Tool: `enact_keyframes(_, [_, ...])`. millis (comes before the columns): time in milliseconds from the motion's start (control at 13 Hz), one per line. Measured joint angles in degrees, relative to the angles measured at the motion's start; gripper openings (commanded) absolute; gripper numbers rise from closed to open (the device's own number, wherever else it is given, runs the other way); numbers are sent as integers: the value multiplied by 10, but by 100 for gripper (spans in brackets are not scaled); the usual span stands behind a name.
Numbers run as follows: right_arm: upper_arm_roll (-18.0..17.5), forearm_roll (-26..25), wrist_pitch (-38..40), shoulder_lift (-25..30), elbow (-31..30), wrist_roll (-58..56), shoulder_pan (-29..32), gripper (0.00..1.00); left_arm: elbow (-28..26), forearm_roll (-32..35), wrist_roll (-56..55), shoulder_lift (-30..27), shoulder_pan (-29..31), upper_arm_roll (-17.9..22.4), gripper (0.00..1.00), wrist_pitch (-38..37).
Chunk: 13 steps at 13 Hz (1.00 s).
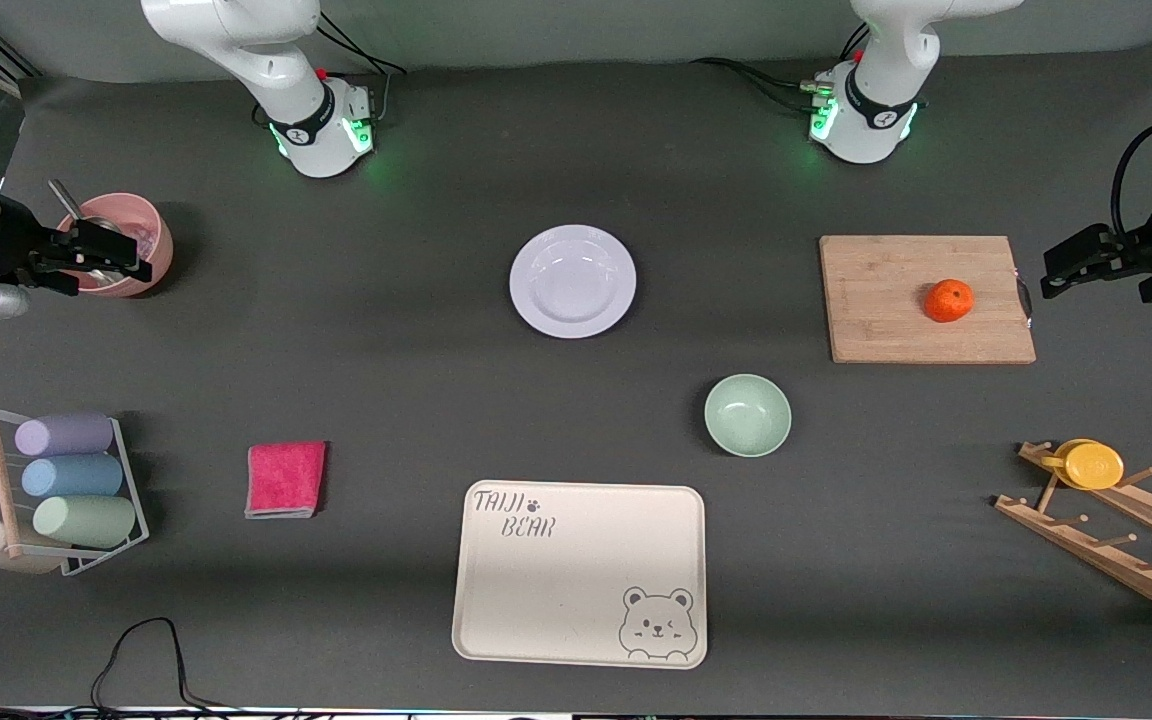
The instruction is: Place orange and plate with both arms
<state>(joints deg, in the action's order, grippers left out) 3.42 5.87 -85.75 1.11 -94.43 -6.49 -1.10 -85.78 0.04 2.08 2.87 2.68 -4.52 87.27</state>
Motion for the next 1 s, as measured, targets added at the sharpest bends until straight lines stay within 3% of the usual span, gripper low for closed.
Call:
enact_keyframes(695, [-1, -16, 0, 0, 11, 18, -8, 100, -15, 4, 13, -5, 13, 5, 100, -15])
enact_keyframes(849, [-2, -16, 0, 0, 19, 19, -8, 100, -65, 6, 48, -36, 45, 6, 100, -5])
enact_keyframes(1003, [-2, -17, 0, 0, 25, 19, -8, 100, -154, 7, 88, -100, 87, 9, 100, 22])
